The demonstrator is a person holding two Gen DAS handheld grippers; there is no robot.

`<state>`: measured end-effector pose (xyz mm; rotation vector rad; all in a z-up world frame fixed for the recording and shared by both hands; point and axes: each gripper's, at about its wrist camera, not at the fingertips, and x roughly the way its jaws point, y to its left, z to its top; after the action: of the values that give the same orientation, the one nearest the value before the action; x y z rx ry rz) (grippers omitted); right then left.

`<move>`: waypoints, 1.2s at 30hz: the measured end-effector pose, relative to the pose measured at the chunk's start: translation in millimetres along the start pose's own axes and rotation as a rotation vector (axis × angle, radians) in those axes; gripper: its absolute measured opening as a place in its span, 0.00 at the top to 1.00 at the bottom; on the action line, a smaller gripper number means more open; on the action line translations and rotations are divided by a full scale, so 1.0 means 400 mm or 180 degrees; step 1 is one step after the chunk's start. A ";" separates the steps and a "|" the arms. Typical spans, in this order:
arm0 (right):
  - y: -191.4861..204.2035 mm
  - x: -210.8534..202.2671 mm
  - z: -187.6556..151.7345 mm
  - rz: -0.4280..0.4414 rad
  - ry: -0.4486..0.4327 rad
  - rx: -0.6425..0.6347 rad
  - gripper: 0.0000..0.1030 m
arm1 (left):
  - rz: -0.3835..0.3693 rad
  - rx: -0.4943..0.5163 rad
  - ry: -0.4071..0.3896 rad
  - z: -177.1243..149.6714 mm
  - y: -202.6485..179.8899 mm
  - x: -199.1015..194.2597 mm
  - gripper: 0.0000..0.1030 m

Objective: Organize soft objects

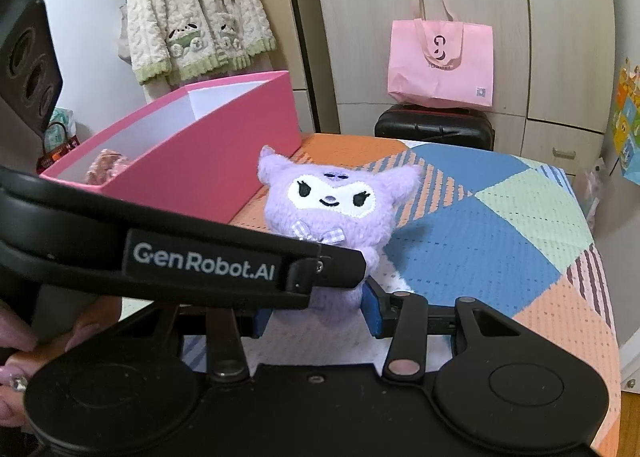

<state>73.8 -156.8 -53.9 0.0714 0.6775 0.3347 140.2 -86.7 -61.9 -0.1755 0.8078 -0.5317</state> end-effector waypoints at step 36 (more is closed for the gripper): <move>0.334 -0.144 0.045 0.0811 -0.0436 -0.0514 0.44 | 0.0044 0.0203 -0.1070 -0.092 0.077 -0.407 0.60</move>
<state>5.7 -48.6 17.7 0.0263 0.5040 0.6227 32.8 25.5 6.7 -0.1941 0.4639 -0.4977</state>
